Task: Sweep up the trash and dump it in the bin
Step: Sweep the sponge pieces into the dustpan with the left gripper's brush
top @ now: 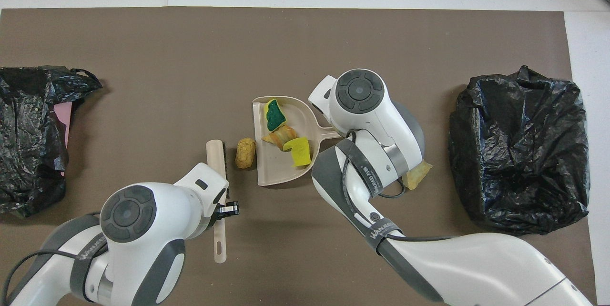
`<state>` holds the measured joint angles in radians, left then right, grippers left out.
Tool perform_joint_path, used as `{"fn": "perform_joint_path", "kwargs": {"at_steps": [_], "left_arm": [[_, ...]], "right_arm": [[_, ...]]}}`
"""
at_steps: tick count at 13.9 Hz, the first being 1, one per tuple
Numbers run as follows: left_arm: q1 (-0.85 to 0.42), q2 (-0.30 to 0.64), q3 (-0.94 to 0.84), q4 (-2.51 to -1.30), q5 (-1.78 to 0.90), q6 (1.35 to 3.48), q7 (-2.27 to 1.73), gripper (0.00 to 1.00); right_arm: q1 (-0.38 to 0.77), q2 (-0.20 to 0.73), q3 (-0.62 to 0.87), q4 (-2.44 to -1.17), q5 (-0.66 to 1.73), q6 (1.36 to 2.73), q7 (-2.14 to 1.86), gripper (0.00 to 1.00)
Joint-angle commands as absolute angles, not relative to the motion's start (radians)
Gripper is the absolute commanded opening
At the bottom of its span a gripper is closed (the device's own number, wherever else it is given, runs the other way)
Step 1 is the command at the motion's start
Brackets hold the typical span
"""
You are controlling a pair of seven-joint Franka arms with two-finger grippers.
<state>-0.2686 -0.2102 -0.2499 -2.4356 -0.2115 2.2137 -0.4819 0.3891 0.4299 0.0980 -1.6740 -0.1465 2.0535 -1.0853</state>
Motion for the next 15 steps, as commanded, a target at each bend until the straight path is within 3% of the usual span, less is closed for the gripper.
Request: {"fn": "perform_joint_path", "kwargs": {"at_steps": [1, 7, 15], "left_arm": [[-0.271, -0.106, -0.252, -2.424, -0.196, 2.321, -0.479, 0.00], [-0.399, -0.064, -0.256, -2.393, -0.221, 2.378, -0.469, 0.00], [-0.367, -0.100, -0.242, -2.381, -0.222, 2.283, -0.503, 0.00]], "right_arm": [[0.374, 0.410, 0.106, -1.710, -0.147, 2.072, -1.123, 0.00], [0.373, 0.410, 0.106, -1.710, -0.147, 2.074, -1.121, 0.00], [0.347, 0.402, 0.107, -1.706, -0.111, 2.074, -1.137, 0.00]]}}
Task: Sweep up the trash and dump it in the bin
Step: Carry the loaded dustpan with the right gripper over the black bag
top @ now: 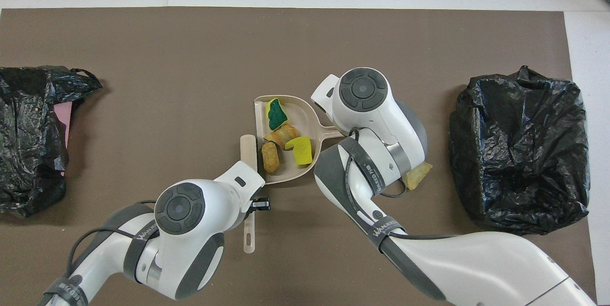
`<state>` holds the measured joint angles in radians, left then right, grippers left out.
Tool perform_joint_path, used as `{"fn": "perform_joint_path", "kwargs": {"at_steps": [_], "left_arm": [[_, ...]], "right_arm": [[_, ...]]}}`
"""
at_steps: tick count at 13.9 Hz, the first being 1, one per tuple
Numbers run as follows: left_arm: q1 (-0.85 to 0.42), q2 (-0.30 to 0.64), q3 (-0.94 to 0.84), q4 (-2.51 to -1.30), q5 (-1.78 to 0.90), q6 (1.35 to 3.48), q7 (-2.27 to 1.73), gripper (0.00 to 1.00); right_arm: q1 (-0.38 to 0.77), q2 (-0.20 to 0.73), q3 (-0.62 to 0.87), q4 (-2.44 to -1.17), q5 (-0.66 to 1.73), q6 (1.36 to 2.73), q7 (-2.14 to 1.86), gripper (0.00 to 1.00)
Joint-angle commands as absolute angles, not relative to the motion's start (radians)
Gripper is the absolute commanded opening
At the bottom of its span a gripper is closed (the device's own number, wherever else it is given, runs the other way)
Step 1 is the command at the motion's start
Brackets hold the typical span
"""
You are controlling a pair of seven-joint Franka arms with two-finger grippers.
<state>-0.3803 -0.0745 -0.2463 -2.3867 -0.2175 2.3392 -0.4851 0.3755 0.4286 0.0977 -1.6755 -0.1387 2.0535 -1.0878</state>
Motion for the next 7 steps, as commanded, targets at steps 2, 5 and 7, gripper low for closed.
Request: {"fn": "perform_joint_path", "kwargs": {"at_steps": [2, 5, 7], "left_arm": [[-0.342, -0.112, -0.244, -2.387, -0.221, 2.251, -0.511, 0.00], [-0.356, -0.141, -0.247, -2.410, -0.218, 2.207, -0.532, 0.00], [-0.420, -0.173, -0.253, -2.434, -0.216, 2.207, -0.607, 0.00]], "right_arm": [[0.348, 0.402, 0.106, -1.706, -0.091, 2.086, -1.138, 0.00], [0.324, 0.379, 0.106, -1.701, -0.049, 2.086, -1.155, 0.00], [0.270, 0.332, 0.107, -1.703, -0.012, 2.065, -1.201, 0.00]]}}
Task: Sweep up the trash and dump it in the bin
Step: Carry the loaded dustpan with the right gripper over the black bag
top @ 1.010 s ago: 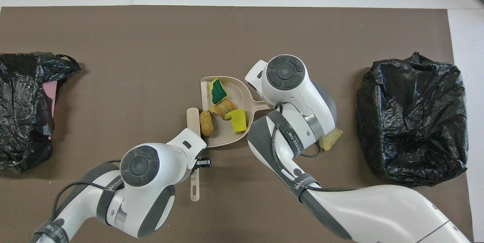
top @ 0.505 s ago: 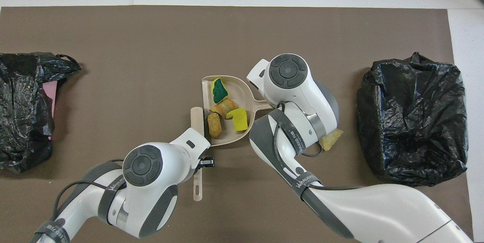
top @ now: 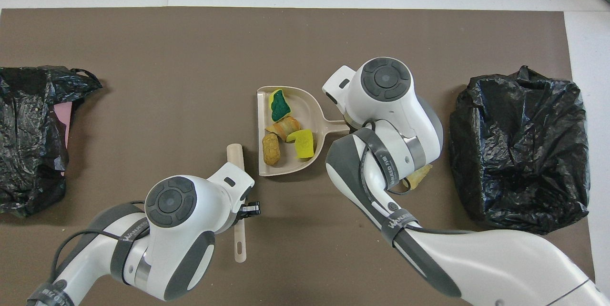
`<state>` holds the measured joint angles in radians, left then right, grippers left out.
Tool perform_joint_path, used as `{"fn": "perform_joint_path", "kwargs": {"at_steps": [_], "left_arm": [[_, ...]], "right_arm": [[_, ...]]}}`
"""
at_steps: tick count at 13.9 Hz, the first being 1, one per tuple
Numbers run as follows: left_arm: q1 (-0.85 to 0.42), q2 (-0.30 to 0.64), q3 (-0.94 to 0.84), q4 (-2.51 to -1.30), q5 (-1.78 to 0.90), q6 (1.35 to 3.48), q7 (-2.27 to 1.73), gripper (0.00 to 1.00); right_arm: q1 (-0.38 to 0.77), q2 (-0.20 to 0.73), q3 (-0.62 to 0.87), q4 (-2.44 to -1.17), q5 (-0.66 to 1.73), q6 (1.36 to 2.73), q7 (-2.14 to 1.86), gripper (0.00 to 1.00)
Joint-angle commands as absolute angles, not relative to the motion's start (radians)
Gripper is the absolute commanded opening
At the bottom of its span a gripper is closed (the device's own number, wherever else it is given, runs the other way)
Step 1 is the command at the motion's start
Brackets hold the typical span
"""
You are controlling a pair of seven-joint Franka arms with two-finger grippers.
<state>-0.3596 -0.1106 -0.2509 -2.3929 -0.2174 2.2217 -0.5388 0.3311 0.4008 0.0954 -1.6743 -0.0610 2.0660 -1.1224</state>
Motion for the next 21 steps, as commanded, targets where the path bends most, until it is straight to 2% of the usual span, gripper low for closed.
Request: {"fn": "perform_joint_path", "kwargs": {"at_steps": [1, 7, 9, 11, 12, 13, 17, 19, 21], "left_arm": [[-0.455, -0.195, -0.253, -2.457, -0.216, 2.210, -0.642, 0.00], [-0.638, -0.330, -0.256, -2.614, -0.215, 2.299, -0.794, 0.00], [-0.690, -0.322, -0.256, -2.660, -0.215, 2.386, -0.836, 0.00], [-0.690, -0.316, -0.256, -2.668, -0.216, 2.411, -0.848, 0.00], [-0.681, -0.313, -0.256, -2.663, -0.215, 2.410, -0.844, 0.44], [-0.673, -0.292, -0.255, -2.651, -0.216, 2.407, -0.835, 0.98], [-0.531, -0.232, -0.253, -2.522, -0.196, 2.329, -0.777, 1.00], [-0.435, -0.187, -0.253, -2.436, -0.184, 2.286, -0.704, 1.00], [-0.370, -0.141, -0.253, -2.363, -0.141, 2.270, -0.677, 1.00]], "right_arm": [[0.240, 0.306, 0.107, -1.704, 0.001, 2.042, -1.233, 0.00], [0.052, 0.164, 0.106, -1.707, 0.021, 1.904, -1.421, 0.00], [-0.024, 0.126, 0.106, -1.707, 0.021, 1.872, -1.491, 0.00], [-0.108, 0.089, 0.106, -1.710, 0.021, 1.824, -1.581, 0.00], [-0.159, 0.078, 0.106, -1.710, 0.021, 1.806, -1.638, 0.00], [-0.205, 0.065, 0.106, -1.710, 0.021, 1.796, -1.691, 0.00], [-0.391, 0.043, 0.103, -1.739, 0.020, 1.805, -1.917, 0.00], [-0.449, -0.006, 0.098, -1.814, 0.003, 1.827, -1.956, 0.00], [-0.483, -0.049, 0.097, -1.893, -0.052, 1.906, -1.963, 0.00]]}}
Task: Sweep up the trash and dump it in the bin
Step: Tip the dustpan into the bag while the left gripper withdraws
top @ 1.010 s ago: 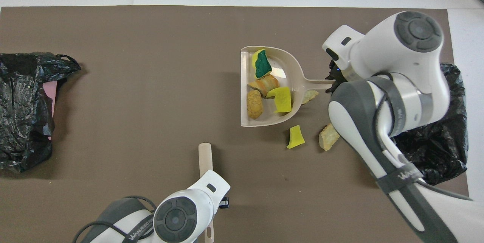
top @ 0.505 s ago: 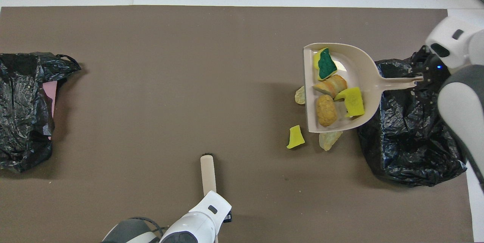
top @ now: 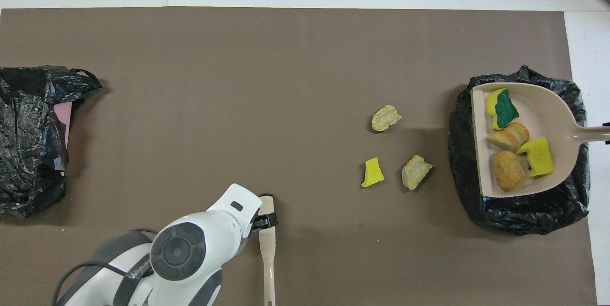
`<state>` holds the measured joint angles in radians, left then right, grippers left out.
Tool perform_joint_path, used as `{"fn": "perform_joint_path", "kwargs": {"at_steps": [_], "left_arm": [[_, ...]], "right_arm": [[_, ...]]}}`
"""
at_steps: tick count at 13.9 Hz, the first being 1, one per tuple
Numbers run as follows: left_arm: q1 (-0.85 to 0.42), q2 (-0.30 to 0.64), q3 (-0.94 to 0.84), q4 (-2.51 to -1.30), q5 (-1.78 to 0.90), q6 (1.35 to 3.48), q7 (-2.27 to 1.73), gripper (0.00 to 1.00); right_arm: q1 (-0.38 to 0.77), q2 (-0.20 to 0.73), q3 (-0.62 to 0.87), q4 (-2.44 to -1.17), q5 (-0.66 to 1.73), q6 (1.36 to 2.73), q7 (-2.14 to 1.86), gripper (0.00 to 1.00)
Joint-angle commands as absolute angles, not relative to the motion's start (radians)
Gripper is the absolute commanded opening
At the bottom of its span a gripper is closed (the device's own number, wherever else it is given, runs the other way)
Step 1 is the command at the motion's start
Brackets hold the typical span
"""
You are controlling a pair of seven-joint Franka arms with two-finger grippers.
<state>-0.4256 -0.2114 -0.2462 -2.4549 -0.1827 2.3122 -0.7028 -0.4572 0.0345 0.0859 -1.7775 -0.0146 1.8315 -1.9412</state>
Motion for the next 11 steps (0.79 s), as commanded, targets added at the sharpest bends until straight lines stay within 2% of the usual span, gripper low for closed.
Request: {"fn": "perform_joint_path", "kwargs": {"at_steps": [1, 5, 9, 11], "left_arm": [[-0.335, -0.121, -0.253, -2.337, -0.115, 2.270, -0.667, 1.00], [-0.220, -0.037, -0.252, -2.170, -0.092, 2.168, -0.521, 1.00], [-0.097, -0.034, -0.250, -2.044, -0.092, 2.074, -0.373, 1.00], [-0.048, -0.028, -0.250, -1.979, -0.092, 2.013, -0.310, 1.00]], "right_arm": [[-0.480, -0.051, 0.097, -1.902, -0.134, 1.930, -1.953, 0.00], [-0.428, -0.101, 0.098, -2.014, -0.358, 2.052, -1.826, 0.00], [-0.348, -0.109, 0.098, -2.028, -0.585, 2.043, -1.639, 0.00], [-0.309, -0.118, 0.098, -2.028, -0.658, 1.987, -1.571, 0.00]]}}
